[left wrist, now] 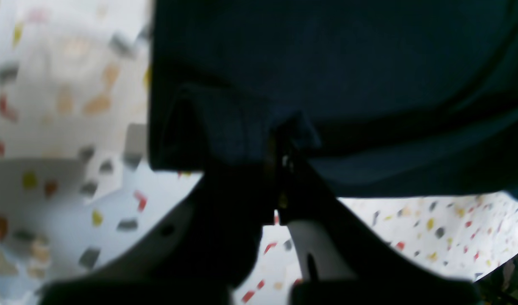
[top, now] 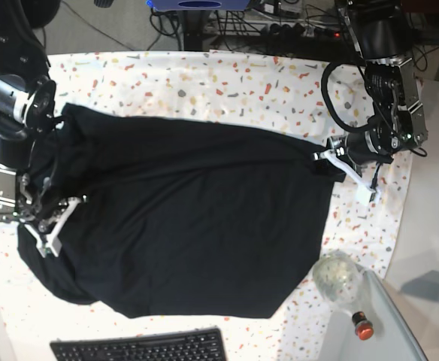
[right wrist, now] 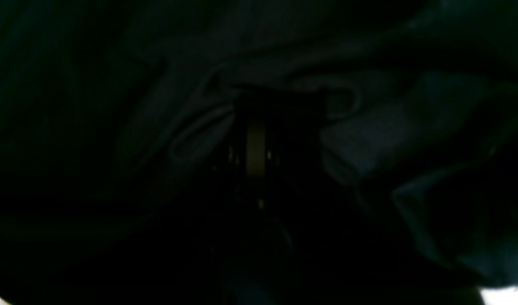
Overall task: Layout the t-shirt on the table in an organized manner, then fold the t-shirt properly
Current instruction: 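Lower the right gripper onto the shirt side and grasp it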
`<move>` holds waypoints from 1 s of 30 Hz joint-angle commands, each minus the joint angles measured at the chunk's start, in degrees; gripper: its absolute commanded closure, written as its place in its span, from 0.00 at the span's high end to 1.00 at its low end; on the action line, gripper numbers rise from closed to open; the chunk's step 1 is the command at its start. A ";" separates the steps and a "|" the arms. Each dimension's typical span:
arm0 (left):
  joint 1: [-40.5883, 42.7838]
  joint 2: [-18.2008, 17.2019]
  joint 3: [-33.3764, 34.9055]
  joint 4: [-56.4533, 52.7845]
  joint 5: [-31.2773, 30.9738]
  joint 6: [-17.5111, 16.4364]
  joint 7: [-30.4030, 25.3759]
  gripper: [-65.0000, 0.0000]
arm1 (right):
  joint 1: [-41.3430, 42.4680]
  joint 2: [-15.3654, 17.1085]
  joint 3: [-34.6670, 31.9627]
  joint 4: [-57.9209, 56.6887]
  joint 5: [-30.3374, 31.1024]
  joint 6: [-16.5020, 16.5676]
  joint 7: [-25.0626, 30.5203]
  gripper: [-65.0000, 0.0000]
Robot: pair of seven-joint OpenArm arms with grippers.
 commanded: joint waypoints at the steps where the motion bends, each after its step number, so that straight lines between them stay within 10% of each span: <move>1: -0.41 -0.48 -0.14 0.97 -0.75 -0.16 -0.46 0.00 | 0.70 1.62 0.70 4.34 0.63 -0.03 -1.33 0.00; 9: 1.18 -0.83 -0.14 0.97 -0.75 -0.16 -0.46 0.00 | -18.38 1.44 6.94 47.25 20.41 0.06 -19.44 0.00; 13: 1.70 -0.83 -0.23 0.97 -0.75 -0.16 -0.46 0.00 | -31.21 1.01 6.94 65.62 29.29 0.06 -28.75 0.39; 16: 1.97 -0.83 -0.23 0.97 -0.75 -0.16 -0.46 0.00 | -39.74 -2.16 6.94 73.62 37.12 0.06 -33.15 0.42; 30: 2.06 -2.32 -0.23 0.97 -0.66 -0.16 -0.46 0.00 | -45.19 -9.19 0.43 72.12 39.67 -0.20 -33.68 0.40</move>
